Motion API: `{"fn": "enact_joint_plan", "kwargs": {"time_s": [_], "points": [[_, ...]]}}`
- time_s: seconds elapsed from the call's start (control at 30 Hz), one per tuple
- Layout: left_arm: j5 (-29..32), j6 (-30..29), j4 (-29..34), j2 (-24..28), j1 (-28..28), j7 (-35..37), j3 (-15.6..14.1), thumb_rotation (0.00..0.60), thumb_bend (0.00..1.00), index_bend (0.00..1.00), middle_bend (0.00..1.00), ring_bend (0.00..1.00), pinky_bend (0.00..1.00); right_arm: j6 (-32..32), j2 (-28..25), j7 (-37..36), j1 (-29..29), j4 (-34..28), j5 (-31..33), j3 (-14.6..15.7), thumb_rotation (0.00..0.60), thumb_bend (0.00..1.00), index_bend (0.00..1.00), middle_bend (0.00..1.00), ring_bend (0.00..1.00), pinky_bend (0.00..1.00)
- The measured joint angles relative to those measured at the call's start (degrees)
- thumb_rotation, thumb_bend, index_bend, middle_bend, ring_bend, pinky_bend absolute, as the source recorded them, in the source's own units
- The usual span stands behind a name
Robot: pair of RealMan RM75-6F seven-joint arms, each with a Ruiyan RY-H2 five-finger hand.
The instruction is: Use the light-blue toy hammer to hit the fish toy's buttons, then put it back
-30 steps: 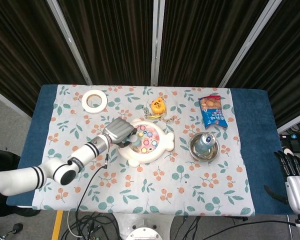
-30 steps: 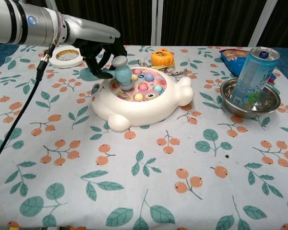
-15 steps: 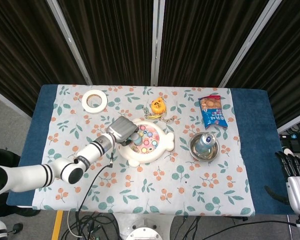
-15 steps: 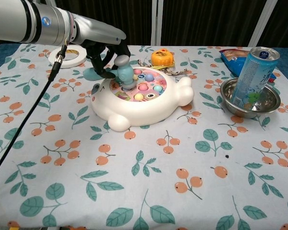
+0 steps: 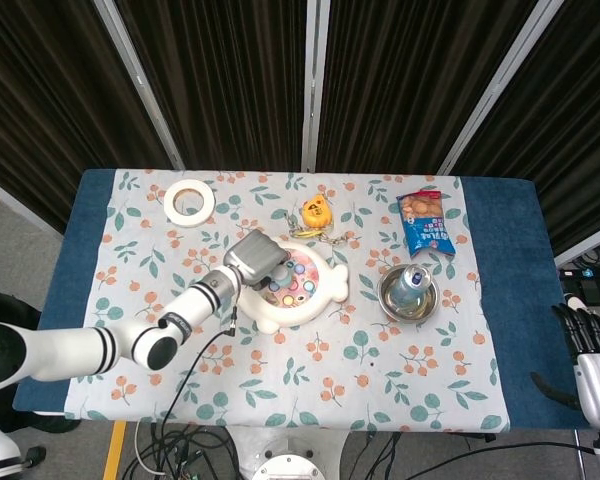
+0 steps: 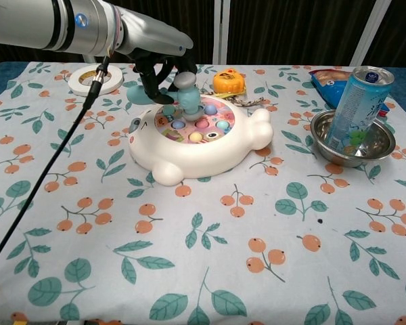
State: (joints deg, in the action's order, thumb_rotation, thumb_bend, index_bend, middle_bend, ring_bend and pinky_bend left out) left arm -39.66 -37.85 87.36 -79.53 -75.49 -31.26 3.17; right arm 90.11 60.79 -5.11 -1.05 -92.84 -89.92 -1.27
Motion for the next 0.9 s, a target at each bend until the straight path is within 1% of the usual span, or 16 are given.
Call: {"fn": "enact_joint_plan", "kwargs": {"time_s": [0.27,0.5,0.63,0.77,0.9], "points": [[4.28,-0.52,0.05,-0.94,-3.62,-4.28,-1.33,0.600,0.57,0.57,0.63,0.54,0.73,-0.18,0.12,-0.64,-0.08,0.55,0.30,-0.03,0.600,0.07,0.00,0.08,0.00,0.00],[7.79,-1.47,-0.28,-3.38,-6.27,-7.81,-3.15,0.600,0.57,0.57,0.63,0.54,0.73,-0.22,0.29,-1.44,-0.28,1.32,0.58,0.02,0.600,0.07,0.00,0.08,0.00,0.00],[9.72,-2.15,-0.49,-4.31,-7.20,-8.51,-3.61,0.600,0.57,0.57,0.64,0.55,0.73,-0.06,0.34,-1.91,-0.47,1.67,0.63,0.05,0.600,0.07,0.00,0.08,0.00,0.00],[10.42,-2.95,0.38,-3.70,-7.70,-8.73,-3.60,0.600,0.57,0.57,0.63,0.54,0.73,0.12,0.31,-2.13,-0.56,1.81,0.59,0.01,0.600,0.07,0.00,0.08,0.00,0.00],[10.68,-3.56,1.95,-2.00,-7.87,-8.35,-3.28,0.600,0.57,0.57,0.64,0.55,0.73,0.13,0.26,-2.27,-0.52,1.79,0.48,-0.05,0.600,0.07,0.00,0.08,0.00,0.00]]}}
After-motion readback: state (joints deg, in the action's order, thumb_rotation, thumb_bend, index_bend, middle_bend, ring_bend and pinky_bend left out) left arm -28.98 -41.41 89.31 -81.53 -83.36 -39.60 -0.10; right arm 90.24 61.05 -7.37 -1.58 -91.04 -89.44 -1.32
